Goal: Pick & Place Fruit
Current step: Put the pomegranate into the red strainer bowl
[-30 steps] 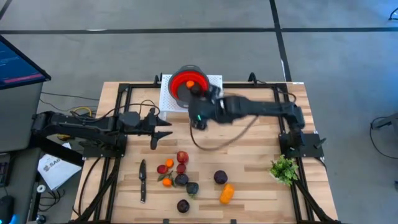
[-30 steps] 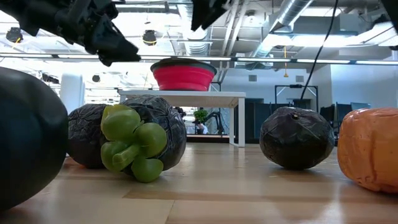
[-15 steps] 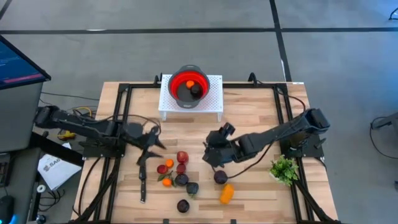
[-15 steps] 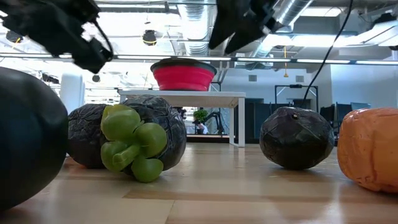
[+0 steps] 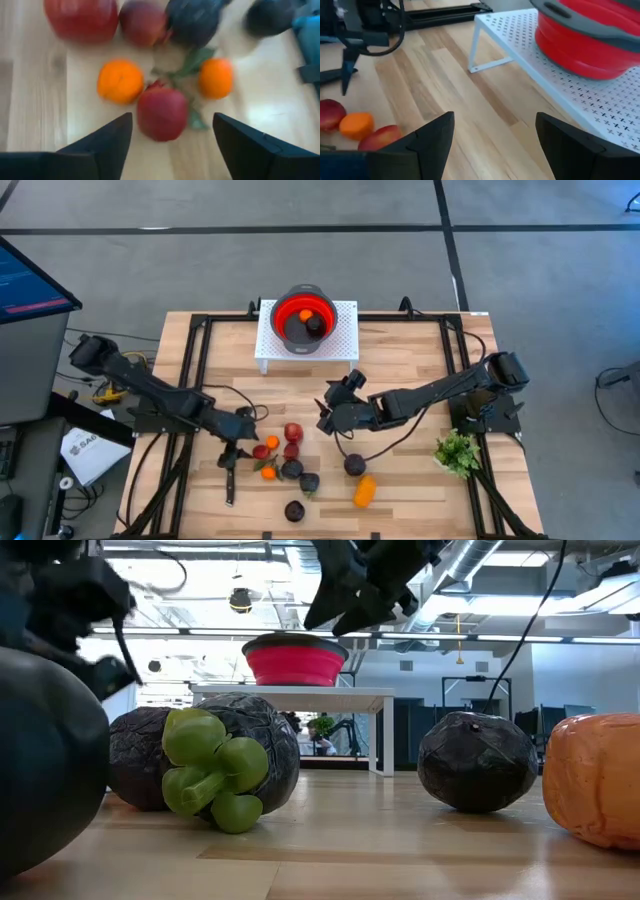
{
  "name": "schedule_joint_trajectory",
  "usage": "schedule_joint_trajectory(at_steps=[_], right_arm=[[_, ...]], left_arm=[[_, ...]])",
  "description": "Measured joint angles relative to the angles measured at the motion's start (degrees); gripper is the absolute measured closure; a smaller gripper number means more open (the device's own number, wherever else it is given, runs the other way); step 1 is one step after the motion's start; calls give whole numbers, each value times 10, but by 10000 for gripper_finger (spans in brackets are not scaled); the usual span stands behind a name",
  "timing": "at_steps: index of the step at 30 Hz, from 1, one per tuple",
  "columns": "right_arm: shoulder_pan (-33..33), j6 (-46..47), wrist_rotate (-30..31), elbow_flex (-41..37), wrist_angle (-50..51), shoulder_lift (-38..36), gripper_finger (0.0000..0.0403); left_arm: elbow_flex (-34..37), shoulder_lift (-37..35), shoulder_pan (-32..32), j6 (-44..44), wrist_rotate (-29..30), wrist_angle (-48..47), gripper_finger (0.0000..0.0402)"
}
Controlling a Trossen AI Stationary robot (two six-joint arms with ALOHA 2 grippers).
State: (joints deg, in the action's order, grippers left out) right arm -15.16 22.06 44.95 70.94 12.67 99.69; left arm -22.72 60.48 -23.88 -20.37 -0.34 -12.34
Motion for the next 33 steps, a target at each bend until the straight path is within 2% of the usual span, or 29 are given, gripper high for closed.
schedule_joint_trajectory(at_steps=[6,15,22,27,30,33], right_arm=[[-6,-2,-1,0,1,0,129],[-17,-2,-1,0,2,0,129],[-17,-1,0,0,1,0,129],[-17,-1,-1,0,1,0,129],[-15,-8,-17,0,1,0,129],[-7,-43,-56,0,-7,0,129]], left_arm=[[0,87,0,-30,17,32,108],[0,149,0,-56,47,99,133],[0,150,0,-55,62,123,164],[0,148,0,-55,54,122,219],[0,124,2,-58,33,117,246],[0,69,8,-65,35,110,246]])
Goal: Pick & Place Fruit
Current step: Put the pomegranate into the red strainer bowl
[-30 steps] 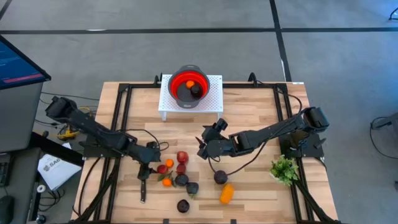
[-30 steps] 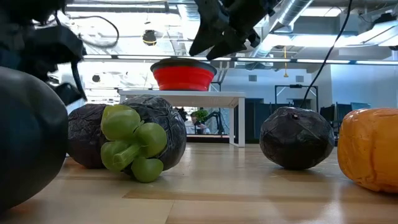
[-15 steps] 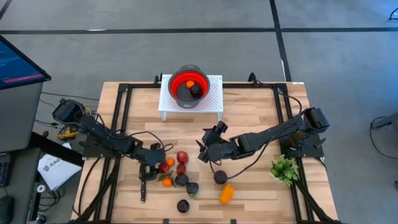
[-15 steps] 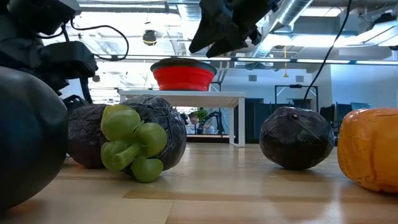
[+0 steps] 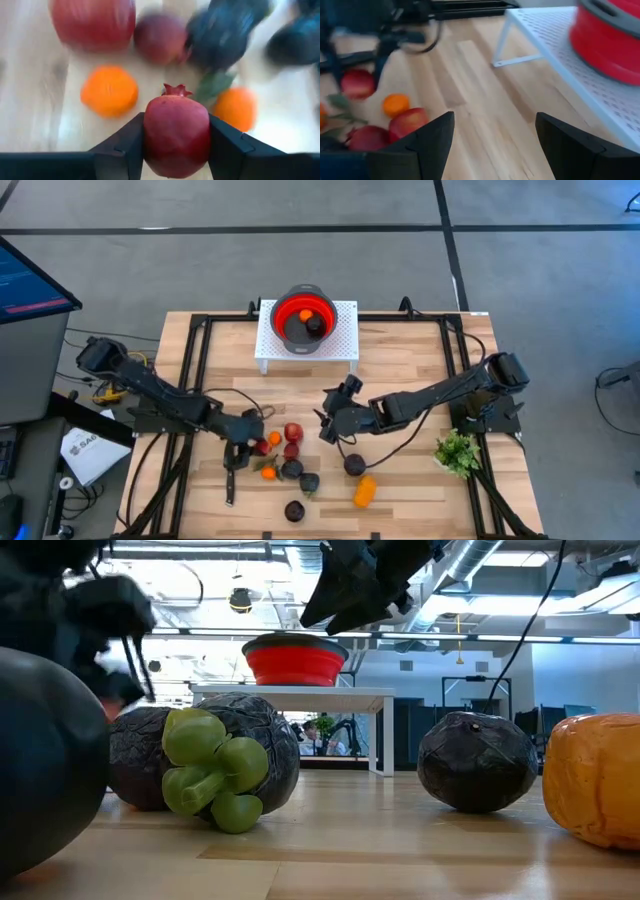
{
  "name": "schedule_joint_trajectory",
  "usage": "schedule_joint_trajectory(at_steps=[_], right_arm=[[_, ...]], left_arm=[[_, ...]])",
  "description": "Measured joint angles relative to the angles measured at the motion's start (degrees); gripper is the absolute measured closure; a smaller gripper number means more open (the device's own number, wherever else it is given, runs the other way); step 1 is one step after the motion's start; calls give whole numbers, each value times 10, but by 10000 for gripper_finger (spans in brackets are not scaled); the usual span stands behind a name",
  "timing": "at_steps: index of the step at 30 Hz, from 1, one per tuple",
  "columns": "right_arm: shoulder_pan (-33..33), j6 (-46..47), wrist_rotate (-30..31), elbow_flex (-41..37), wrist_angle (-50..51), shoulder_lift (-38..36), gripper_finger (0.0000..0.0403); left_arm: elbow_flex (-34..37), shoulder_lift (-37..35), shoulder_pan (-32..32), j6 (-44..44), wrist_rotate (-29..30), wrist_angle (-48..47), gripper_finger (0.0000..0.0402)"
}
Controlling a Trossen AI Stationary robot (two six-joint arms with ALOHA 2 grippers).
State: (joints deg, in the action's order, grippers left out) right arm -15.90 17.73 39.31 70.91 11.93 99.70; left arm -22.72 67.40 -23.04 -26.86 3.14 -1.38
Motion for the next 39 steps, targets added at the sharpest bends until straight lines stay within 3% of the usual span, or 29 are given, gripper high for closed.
schedule_joint_trajectory(at_steps=[3,6,9,13,17,21,30,33,39], right_arm=[[12,-71,-61,-1,-39,0,129],[29,-167,-129,-23,-141,0,129],[50,-261,-215,-30,-222,2,129],[80,-338,-314,-29,-273,1,129],[105,-361,-330,-21,-287,1,126],[125,-390,-387,12,-277,9,110],[122,-561,-376,139,-131,97,75],[121,-595,-363,179,-75,119,82],[122,-647,-313,214,-58,142,113]], left_arm=[[0,-67,14,9,35,-1,227],[0,-128,36,61,73,0,214],[0,-175,81,108,70,0,214],[0,-221,174,130,-35,0,225],[0,-228,258,127,-172,8,224],[0,-209,305,125,-236,38,213],[0,-170,367,55,-245,110,208],[0,-166,373,51,-245,114,208],[0,-167,375,51,-245,123,207]])
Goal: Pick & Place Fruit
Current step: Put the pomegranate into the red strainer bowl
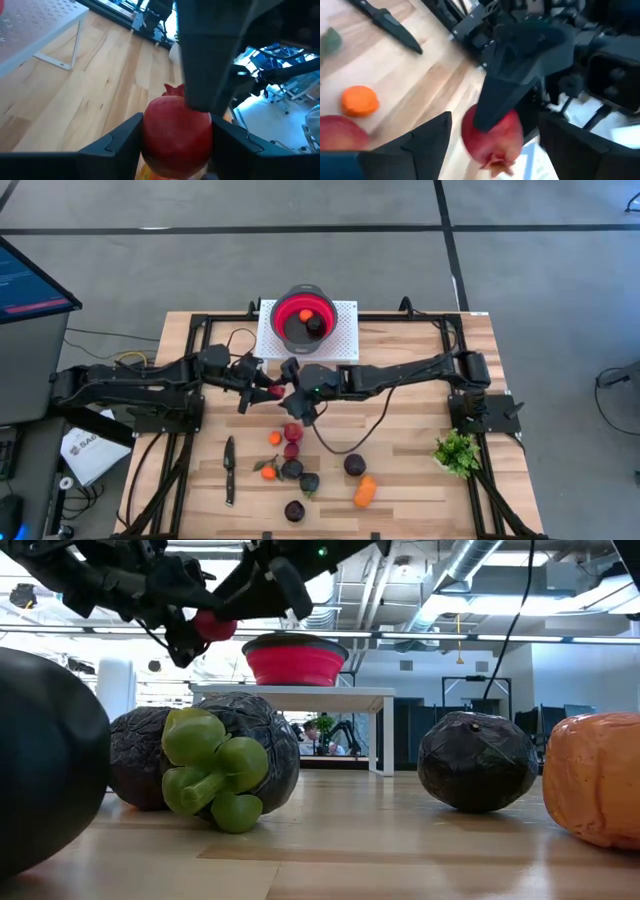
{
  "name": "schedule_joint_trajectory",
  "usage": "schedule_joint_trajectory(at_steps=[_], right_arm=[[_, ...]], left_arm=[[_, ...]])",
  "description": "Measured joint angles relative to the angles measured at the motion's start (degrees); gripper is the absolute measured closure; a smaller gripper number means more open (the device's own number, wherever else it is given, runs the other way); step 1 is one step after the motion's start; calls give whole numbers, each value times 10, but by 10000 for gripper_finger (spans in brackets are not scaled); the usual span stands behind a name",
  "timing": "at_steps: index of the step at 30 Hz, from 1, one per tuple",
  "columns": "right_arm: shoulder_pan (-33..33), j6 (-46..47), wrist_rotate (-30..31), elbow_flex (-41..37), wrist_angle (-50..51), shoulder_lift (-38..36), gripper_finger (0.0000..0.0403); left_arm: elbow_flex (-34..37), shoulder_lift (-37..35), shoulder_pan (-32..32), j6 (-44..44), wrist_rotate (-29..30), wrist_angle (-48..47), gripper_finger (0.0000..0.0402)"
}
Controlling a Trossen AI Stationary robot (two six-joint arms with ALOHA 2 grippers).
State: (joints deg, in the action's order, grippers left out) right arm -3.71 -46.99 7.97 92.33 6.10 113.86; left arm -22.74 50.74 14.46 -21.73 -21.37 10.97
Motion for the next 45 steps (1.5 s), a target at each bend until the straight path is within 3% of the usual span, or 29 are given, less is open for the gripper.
schedule_joint_trajectory(at_steps=[14,25,30,35,41,45], right_arm=[[4,-46,-4,2,1,-1,138],[4,7,-4,2,15,-6,271],[5,64,-1,18,102,-19,259],[38,128,-2,106,208,-39,226],[131,219,0,194,241,-41,240],[194,270,-7,196,255,-40,252]], left_arm=[[0,0,0,-10,-31,37,207],[1,0,7,-6,-31,74,191],[0,-16,33,12,-67,137,138],[-1,-59,56,103,-57,153,97],[0,-89,58,184,29,147,91],[0,-84,58,185,41,145,99]])
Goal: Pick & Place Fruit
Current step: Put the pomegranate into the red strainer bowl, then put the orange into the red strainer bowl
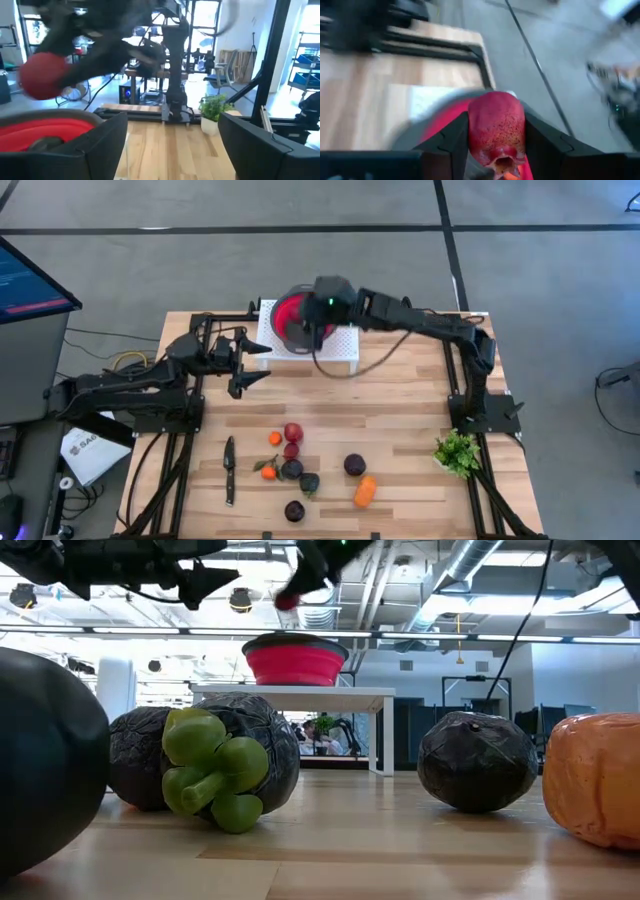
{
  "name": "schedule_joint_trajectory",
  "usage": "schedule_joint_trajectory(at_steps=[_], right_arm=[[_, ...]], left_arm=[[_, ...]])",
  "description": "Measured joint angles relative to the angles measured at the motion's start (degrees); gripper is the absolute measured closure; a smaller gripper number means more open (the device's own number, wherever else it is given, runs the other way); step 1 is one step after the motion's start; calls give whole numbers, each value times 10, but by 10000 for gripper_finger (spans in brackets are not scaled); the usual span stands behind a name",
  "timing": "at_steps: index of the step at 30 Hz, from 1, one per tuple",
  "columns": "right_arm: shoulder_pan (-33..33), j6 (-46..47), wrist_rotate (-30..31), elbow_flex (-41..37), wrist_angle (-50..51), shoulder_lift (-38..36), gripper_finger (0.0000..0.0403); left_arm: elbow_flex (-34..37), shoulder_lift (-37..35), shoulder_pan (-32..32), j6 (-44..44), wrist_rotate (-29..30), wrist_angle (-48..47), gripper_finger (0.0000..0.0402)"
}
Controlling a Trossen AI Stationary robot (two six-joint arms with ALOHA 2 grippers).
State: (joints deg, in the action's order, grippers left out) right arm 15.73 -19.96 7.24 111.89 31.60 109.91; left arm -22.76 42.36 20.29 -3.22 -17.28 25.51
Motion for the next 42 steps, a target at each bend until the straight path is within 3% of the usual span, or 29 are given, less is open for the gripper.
schedule_joint_trajectory(at_steps=[7,15,22,33,37,42], right_arm=[[52,50,-74,1,-14,48,231],[57,68,-74,0,-23,102,223],[62,77,-74,0,-30,105,219],[69,96,-72,0,-44,105,156],[68,104,-50,0,-72,105,149],[60,91,46,-1,-82,84,148]], left_arm=[[0,28,0,-2,0,-3,110],[0,49,0,-6,2,-1,112],[0,50,0,-7,2,1,112],[0,50,0,-7,0,3,112],[0,50,0,-6,0,3,112],[0,49,-3,-11,0,-3,112]])
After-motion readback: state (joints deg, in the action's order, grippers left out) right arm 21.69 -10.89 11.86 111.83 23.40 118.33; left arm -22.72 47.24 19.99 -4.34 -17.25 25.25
